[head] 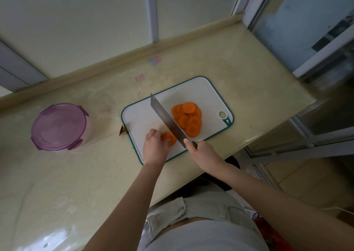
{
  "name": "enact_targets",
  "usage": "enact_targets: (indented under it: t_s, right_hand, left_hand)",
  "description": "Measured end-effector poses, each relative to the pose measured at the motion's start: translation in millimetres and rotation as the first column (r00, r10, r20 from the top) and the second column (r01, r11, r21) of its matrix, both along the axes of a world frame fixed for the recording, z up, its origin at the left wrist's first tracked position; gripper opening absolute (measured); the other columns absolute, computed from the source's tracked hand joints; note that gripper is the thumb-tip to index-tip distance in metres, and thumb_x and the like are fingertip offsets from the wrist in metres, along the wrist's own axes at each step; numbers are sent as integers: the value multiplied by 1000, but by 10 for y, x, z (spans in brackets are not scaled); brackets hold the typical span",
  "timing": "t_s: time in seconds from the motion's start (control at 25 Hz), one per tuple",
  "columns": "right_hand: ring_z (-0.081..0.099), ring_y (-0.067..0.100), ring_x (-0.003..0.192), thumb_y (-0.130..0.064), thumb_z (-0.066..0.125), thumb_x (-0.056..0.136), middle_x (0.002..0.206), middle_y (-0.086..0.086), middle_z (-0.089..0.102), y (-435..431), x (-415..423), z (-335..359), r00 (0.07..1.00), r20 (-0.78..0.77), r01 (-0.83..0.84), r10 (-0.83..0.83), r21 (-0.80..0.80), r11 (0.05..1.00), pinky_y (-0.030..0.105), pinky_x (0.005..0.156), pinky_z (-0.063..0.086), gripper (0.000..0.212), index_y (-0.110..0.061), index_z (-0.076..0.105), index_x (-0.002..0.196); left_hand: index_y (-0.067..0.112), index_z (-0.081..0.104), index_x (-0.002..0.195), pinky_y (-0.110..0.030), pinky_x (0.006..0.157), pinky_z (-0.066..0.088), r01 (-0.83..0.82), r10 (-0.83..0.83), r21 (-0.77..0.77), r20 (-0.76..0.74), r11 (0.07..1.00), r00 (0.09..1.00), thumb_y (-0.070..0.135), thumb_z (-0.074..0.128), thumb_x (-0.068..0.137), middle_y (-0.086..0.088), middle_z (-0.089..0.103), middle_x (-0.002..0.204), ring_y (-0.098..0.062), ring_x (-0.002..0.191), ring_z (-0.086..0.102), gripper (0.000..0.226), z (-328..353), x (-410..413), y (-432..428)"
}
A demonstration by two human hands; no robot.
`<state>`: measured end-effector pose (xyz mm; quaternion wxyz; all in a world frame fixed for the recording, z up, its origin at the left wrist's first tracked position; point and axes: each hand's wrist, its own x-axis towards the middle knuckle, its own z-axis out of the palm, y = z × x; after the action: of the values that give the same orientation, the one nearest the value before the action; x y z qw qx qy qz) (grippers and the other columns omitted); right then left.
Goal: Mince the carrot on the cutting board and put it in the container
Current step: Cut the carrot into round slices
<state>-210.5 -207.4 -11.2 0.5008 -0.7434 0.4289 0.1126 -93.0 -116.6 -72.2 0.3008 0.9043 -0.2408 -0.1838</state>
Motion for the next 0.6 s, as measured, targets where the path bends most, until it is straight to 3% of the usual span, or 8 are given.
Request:
enact_targets:
  t_s: [0.44,0.6]
  right_hand:
    - [43,15,50,-48,37,98,57,1,45,115,69,-59,989,-132,-71,60,-78,994,26,47,31,52,-15,40,58]
    - [51,21,58,-48,40,97,60,2,49,161,128,-165,985,-164,-74,51,-136,988,26,52,38,50,-15,44,60]
  left_hand:
    - [5,71,99,-24,75,43,45,-46,13,38,999,998,21,61,89,-5,54,101,-18,93,51,22,-32,23,25]
    - [6,72,95,-30,77,47,53,-54,15,20,998,998,20,60,89,-6,54,103,-20,96,52,19,-64,45,24]
